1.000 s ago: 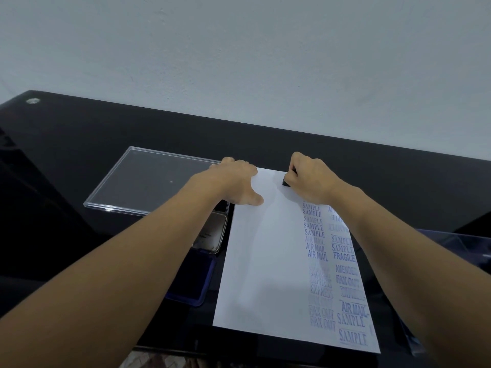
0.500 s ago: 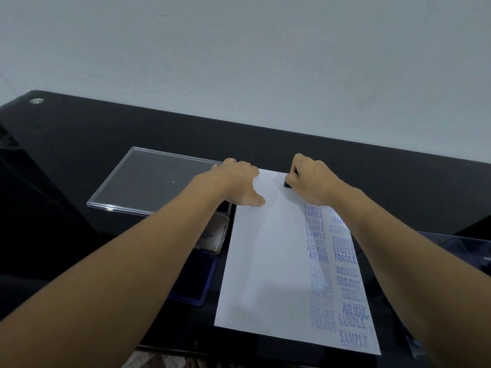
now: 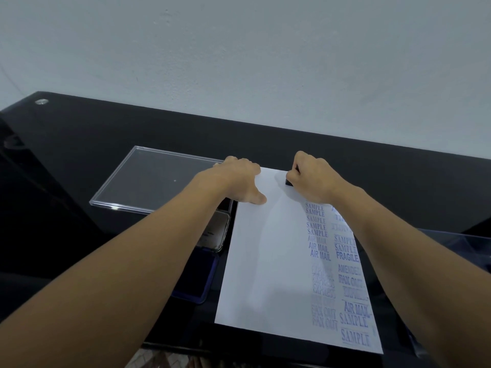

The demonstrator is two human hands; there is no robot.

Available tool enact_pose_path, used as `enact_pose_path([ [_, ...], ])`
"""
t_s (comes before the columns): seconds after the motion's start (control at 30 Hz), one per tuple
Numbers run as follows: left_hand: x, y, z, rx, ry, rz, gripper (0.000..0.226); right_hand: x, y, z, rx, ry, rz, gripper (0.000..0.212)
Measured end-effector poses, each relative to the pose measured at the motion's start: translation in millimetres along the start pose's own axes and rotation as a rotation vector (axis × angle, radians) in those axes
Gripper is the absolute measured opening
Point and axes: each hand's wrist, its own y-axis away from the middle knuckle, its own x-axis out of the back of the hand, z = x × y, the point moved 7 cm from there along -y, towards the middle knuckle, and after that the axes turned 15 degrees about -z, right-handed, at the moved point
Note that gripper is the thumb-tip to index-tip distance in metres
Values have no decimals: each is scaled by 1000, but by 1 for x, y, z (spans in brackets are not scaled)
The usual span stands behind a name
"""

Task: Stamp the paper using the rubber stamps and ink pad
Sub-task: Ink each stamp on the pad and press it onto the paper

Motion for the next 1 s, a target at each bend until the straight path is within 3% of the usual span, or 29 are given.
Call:
enact_pose_path([
  [0.5,7,7,8,2,19,5,66,1,0,1,9,3,-45,15],
  [0.73,7,11,7,3,26,1,70,39,17,8,43,-120,160,17],
  [1.0,7,7,3,-1,148,20,74,63,34,3,71,-89,184,17],
])
